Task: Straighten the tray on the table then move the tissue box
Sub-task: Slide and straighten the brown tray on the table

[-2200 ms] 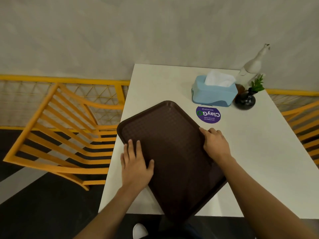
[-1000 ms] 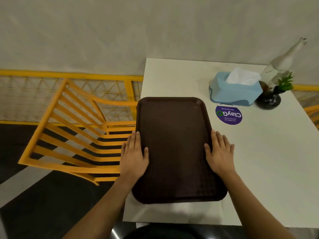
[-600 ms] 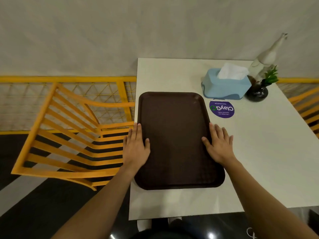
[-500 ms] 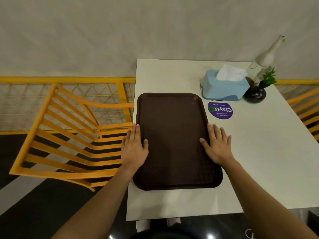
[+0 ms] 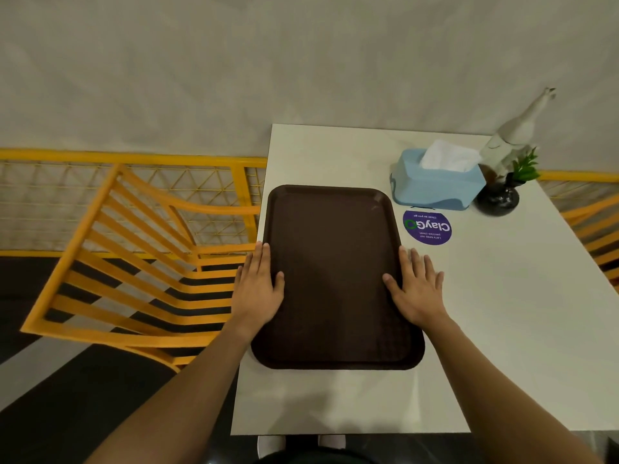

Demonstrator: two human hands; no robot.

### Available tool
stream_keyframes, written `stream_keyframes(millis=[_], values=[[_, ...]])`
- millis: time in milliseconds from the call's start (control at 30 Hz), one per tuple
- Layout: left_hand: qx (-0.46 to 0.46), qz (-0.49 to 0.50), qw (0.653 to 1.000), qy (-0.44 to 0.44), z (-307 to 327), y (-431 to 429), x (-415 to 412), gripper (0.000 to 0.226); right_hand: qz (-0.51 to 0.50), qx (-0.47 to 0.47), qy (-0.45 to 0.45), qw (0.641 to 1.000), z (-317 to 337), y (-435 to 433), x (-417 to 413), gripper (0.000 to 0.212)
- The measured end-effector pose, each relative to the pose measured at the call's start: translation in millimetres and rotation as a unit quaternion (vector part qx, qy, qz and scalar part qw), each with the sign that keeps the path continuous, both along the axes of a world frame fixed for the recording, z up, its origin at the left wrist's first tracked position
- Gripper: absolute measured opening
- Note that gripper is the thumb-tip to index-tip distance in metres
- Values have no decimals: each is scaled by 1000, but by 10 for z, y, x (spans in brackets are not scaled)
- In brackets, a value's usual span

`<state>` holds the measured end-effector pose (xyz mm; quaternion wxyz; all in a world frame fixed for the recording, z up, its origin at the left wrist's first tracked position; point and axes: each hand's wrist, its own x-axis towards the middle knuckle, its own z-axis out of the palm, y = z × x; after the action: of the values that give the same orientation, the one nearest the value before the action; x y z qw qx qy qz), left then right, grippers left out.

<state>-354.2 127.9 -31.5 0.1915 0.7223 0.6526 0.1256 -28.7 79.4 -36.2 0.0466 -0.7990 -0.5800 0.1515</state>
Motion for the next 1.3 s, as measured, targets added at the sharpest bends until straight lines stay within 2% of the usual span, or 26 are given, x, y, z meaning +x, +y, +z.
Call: stream_keyframes(millis=[433, 733, 900, 1100, 1300], values=[[0, 13, 1000, 12, -67, -139, -32, 71, 0, 12, -5, 1000, -104, -146, 3, 75], [-2, 6, 1000, -21, -13, -172, -33, 72, 0, 0, 5, 1000, -70, -116, 8, 78], [-9, 6, 998, -56, 51, -157, -72, 73, -5, -5, 42, 999, 46, -116, 21, 77], [47, -11, 995, -84, 301, -140, -4, 68, -63, 91, 140, 984, 306, -200, 95, 72], [63, -39, 986, -149, 577, 40, 586, 64, -84, 182, 143, 969, 558, -97, 461, 62]])
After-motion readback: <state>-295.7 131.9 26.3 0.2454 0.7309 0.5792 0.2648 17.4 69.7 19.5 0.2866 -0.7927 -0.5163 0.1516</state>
